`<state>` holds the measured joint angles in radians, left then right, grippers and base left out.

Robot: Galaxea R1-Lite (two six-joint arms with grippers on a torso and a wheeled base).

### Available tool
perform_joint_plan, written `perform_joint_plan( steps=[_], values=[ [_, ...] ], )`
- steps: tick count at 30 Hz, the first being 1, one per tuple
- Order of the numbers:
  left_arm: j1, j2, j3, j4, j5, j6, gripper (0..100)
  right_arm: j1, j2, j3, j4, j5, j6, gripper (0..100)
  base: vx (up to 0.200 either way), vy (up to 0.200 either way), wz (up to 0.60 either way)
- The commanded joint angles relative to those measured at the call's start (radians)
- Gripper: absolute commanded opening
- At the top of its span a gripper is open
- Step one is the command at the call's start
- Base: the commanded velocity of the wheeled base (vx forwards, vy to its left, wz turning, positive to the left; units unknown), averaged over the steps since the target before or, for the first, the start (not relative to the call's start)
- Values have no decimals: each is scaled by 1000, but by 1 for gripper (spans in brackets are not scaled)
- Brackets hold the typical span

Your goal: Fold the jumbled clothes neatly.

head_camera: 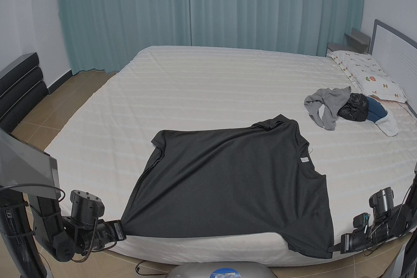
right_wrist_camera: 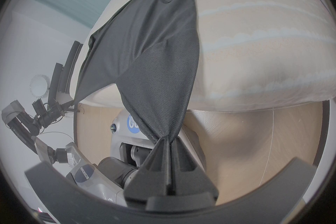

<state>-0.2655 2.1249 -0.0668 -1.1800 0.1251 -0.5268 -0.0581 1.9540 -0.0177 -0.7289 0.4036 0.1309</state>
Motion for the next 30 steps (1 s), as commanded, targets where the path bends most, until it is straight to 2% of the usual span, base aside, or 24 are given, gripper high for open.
perform_joint_plan(
  steps=[1, 2, 3, 7, 8, 10, 15, 19, 24, 27, 30],
  values=[
    [-6, 9, 5, -6, 1, 1, 0, 3, -10, 18, 5, 1, -13, 0, 0, 0, 0],
    [-6, 7, 5, -6, 1, 1, 0, 3, -3, 18, 8, 3, -13, 0, 0, 0, 0],
    [-6, 7, 4, -7, 1, 1, 0, 9, 3, 18, 9, 4, -10, 100, 0, 0, 0],
    [-6, 7, 2, -7, 1, -1, 0, 6, -9, 12, -15, 26, 0, 100, 0, 0, 0],
    [-4, 9, 2, -7, 1, -1, 0, -17, -24, -4, -44, 57, 4, 100, 0, 0, 0],
    [-6, 9, -1, -9, 1, -1, 0, -45, -32, -25, -70, 70, 4, 100, 0, 0, 0],
    [-1, 9, -5, -9, 1, -2, 0, -75, 0, -128, -93, 67, 16, 100, 0, 0, 0],
    [3, 9, -7, -9, 1, -1, 0, -82, 72, -243, -95, 69, 69, 100, 0, 0, 0],
    [6, 12, -11, -9, -1, -2, 0, -80, 167, -317, -104, 60, 62, 100, 0, 0, 0],
    [6, 12, -13, -9, -1, -2, 0, -80, 210, -335, -135, 60, 61, 100, 0, 0, 0],
    [6, 12, -14, -9, -2, -2, 0, -80, 276, -341, -231, 58, 61, 100, 0, 0, 0]
  ],
)
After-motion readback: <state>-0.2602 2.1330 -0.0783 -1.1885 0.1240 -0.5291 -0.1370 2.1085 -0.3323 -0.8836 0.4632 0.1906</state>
